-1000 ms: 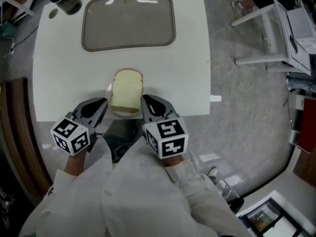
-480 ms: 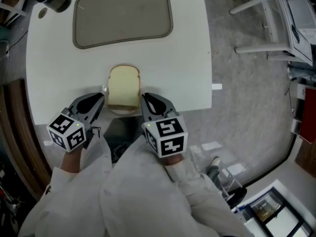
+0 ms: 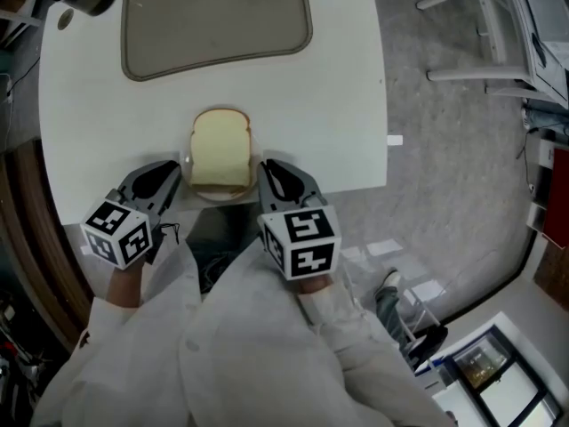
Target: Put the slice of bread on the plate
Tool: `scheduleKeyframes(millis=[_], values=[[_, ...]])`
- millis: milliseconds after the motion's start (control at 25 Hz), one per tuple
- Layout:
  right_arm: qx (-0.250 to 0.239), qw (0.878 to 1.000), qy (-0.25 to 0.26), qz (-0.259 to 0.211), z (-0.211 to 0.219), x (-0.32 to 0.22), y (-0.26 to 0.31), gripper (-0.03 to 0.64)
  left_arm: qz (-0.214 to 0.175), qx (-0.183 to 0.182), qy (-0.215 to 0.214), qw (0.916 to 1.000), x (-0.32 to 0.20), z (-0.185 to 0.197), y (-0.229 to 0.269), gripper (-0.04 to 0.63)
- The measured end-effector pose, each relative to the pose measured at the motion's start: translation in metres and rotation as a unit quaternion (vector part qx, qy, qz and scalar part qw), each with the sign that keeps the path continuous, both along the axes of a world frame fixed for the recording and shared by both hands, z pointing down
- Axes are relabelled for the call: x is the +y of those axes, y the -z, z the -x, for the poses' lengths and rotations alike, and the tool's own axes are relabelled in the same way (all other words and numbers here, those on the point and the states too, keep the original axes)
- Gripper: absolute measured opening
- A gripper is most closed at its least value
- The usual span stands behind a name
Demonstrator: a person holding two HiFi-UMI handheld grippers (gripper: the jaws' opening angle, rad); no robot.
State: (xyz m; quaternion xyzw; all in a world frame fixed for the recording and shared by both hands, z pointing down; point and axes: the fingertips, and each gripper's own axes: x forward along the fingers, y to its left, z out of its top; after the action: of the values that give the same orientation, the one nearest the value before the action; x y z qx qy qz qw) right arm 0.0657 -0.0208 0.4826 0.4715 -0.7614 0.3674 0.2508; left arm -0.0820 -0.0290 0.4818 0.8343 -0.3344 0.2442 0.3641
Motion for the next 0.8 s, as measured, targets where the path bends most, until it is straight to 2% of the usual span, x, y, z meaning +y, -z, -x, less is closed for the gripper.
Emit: scheduleKeyframes(millis=[80,120,200,560,800], values=[[-0.002,1.0,0.001,0.002,0.001,0.0,-0.001,0.02,0.002,-0.004,0.001,1.0,-0.001,0.001,-0.003,0.024],[-0.004,1.0,0.002,0.003,0.001,0.0,-0.002,0.028,0.004,-0.006,0.001,1.0,-0.002,0.001,-0.004,0.049],[-0.006,1.0,0.003,0.007,0.002,0.001,-0.004,0.066,0.007,-0.007,-0.001,1.0,-0.002,0.0,-0.007,0.08],[-0.01,1.0,0.005,0.025,0.0,0.006,-0.015,0.084,0.031,-0.002,-0.007,0.9995,0.001,-0.005,-0.015,0.086],[-0.017,0.999,0.015,0.043,0.006,0.012,-0.023,0.084,0.036,-0.011,-0.019,0.9991,0.003,-0.006,-0.018,0.086]])
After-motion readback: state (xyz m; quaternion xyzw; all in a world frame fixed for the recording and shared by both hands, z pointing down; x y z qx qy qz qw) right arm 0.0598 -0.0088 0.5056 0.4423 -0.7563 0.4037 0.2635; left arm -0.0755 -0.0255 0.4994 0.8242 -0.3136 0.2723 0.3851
